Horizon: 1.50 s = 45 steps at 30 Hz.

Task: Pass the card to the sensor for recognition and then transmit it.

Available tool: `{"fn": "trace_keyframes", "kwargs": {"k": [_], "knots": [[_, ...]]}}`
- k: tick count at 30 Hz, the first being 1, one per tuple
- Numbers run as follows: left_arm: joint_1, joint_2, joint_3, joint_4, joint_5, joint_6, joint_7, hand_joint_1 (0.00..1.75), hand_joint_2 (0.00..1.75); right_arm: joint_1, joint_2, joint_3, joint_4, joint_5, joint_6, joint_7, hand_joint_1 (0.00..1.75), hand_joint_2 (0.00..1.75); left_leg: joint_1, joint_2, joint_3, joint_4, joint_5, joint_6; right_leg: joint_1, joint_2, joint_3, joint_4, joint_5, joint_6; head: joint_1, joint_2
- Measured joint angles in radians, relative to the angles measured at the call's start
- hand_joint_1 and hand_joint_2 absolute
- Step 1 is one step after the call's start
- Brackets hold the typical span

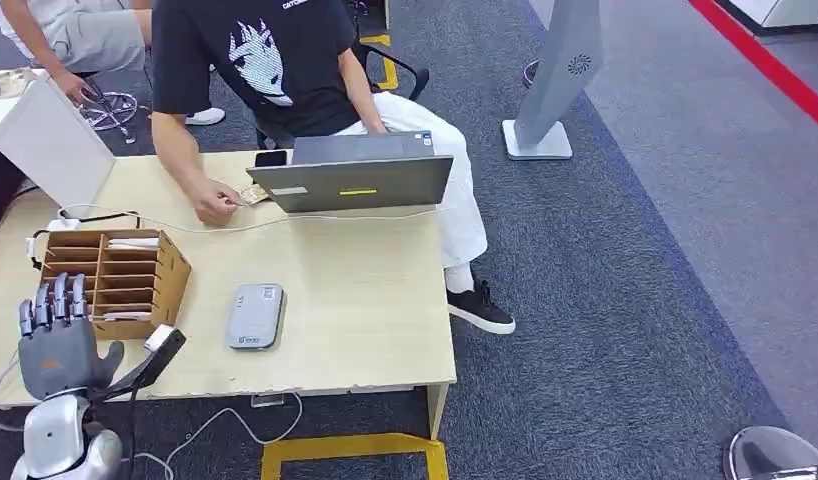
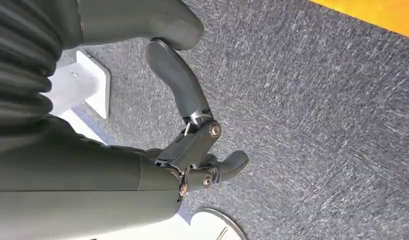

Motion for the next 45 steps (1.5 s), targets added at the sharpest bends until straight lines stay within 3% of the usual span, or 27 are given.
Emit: {"fn": "trace_keyframes", "kwargs": {"k": [16,45], "knots": [[-0.037,-0.024,0.000,0.112,0.017,0.006,0.000,0.00,1.75,0.000,-0.010,-0.001,0.000,-0.006,-0.008,-0.009,0.00,1.75,0.000,0.000,0.000,0.000,0.000,0.000,0.000,0.000,0.000,0.000,0.000,0.000,0.000,0.000],[-0.139,-0.054,-0.067,0.184,-0.001,0.008,0.002,0.00,1.75,0.000,-0.014,-0.029,0.000,-0.034,-0.020,-0.034,0.00,1.75,0.000,0.000,0.000,0.000,0.000,0.000,0.000,0.000,0.000,0.000,0.000,0.000,0.000,0.000]]}}
